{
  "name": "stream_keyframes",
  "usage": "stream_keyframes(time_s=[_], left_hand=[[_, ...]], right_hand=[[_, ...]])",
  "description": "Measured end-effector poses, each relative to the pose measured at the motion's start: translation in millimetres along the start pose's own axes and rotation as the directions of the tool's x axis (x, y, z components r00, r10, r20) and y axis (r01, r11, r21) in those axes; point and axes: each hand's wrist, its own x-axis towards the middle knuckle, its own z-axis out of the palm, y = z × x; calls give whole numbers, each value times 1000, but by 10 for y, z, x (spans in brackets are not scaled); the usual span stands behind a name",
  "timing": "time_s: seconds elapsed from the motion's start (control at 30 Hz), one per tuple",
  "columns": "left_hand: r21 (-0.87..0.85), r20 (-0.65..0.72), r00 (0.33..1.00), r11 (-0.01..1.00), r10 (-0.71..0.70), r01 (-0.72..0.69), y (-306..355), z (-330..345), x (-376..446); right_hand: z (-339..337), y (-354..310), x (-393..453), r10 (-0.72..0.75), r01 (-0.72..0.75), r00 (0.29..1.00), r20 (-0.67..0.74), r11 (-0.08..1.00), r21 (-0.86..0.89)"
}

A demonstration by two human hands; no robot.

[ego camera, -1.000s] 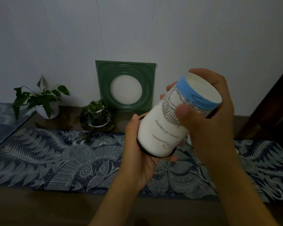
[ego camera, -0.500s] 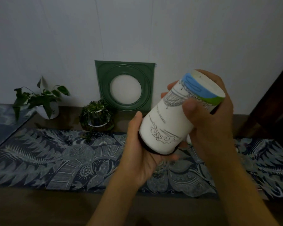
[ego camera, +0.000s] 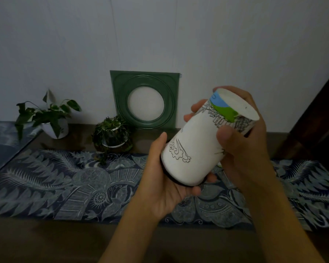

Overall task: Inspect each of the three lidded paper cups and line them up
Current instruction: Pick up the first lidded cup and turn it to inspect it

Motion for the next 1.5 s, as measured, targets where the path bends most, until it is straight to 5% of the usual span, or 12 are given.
stream_keyframes(time_s=[0.13,0.3,0.43,0.63,0.77,0.87,0.93,1.1,1.3,1.5], left_hand=[[-6,-37,998,999,48,-48,-37,3,-15],[178,-100,906,903,411,-390,-86,-28,-23],[302,-66,838,811,541,-500,-102,-54,-56],[260,-151,837,838,526,-480,-139,-87,-25],[-25,-189,951,967,246,-255,-104,-54,-28],[-63,-120,985,989,125,-133,-112,-81,-30],[-32,-134,979,987,152,-157,-129,-77,-41],[247,-112,873,864,475,-439,-173,-120,-36],[283,-288,808,851,515,-441,-163,-191,-35],[404,-360,780,839,512,-364,-144,-369,-7]], right_hand=[[24,61,-17,42,-40,996,-83,999,32],[91,172,-46,78,-56,963,-260,994,92],[160,217,-80,179,-122,913,-366,977,174],[131,248,-134,161,-145,914,-371,987,70],[72,324,-198,108,-121,947,-301,992,-25],[59,339,-220,111,-114,951,-289,994,7],[70,338,-222,109,-108,938,-329,994,20],[87,381,-201,134,-124,907,-400,991,52],[120,506,-326,102,-182,958,-267,938,-294],[127,780,-608,135,-110,991,-18,720,-685]])
